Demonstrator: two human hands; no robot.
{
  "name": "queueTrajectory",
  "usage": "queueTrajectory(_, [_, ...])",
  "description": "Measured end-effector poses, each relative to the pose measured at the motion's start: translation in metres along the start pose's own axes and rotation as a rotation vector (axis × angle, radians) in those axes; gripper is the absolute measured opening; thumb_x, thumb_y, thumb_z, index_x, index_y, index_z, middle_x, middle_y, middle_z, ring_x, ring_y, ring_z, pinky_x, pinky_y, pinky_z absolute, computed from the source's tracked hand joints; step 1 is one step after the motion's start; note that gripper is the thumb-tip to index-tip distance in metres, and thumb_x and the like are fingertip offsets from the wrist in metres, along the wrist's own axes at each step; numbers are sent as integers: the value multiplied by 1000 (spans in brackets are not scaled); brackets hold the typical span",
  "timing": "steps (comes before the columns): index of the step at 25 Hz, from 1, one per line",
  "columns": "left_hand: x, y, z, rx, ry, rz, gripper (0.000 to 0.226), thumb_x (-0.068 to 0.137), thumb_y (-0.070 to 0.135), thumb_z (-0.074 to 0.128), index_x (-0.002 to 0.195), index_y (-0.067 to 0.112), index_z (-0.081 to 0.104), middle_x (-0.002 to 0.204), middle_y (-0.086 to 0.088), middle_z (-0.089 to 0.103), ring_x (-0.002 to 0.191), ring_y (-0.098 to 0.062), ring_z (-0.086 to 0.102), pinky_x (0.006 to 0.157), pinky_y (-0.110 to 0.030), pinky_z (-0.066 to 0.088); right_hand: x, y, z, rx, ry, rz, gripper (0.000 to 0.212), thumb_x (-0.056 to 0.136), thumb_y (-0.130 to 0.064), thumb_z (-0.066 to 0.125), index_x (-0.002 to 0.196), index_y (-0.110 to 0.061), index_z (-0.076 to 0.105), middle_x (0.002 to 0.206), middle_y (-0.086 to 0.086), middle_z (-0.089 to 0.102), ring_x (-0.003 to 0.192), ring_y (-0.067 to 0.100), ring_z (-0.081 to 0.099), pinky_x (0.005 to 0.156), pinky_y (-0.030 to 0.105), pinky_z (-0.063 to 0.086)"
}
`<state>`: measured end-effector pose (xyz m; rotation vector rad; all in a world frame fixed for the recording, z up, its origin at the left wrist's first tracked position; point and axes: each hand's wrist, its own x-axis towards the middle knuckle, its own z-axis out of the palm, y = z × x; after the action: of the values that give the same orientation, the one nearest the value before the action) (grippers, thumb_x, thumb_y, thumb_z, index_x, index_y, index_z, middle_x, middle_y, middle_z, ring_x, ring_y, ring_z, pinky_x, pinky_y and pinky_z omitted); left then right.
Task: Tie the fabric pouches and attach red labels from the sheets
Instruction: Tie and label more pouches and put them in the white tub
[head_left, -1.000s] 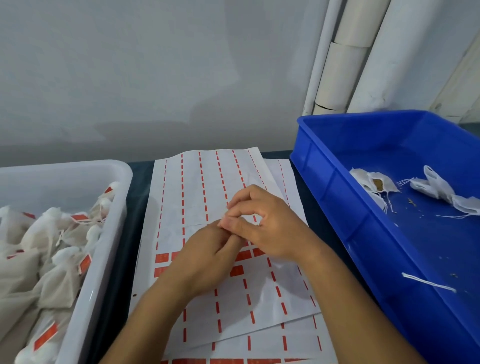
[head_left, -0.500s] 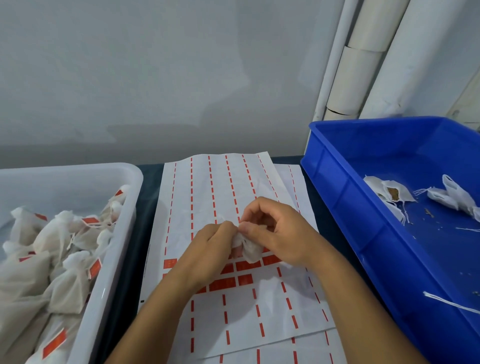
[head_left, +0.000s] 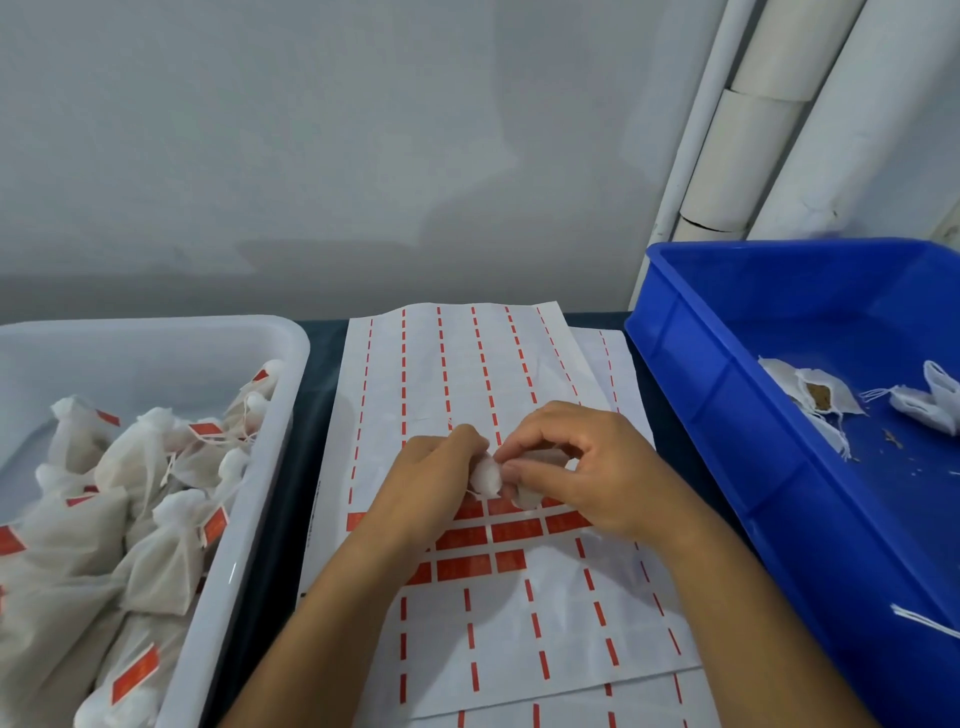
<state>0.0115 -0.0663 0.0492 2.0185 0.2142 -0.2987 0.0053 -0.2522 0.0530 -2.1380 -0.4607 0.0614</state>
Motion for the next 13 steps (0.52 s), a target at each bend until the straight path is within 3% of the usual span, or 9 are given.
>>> queueTrajectory(9, [-1, 5, -1, -54, -5, -90, 33, 107, 41, 44, 86, 27, 65, 85, 6, 69, 80, -15, 65, 62, -23, 38, -1, 2, 1, -147, -59, 33, 32, 91, -49, 72, 123, -49, 69, 111, -31, 61, 108, -5, 58, 89, 18, 50])
queueTrajectory(11, [-1, 5, -1, -89, -64, -89, 31, 107, 40, 44, 89, 27, 66, 91, 4, 71, 87, -17, 66, 70, -26, 44, -1, 4, 1, -176, -20, 45, 29, 93, -46, 70, 122, -49, 70, 108, -32, 59, 105, -4, 59, 88, 16, 49])
queueTrajectory(13, [-4, 8, -2, -122, -120, -118, 26, 106, 33, 48, 94, 20, 68, 103, -4, 75, 100, -23, 69, 89, -37, 52, -2, 6, 1, -168, 19, 48, 26, 95, -47, 68, 120, -48, 71, 106, -32, 59, 103, -4, 59, 83, 13, 50])
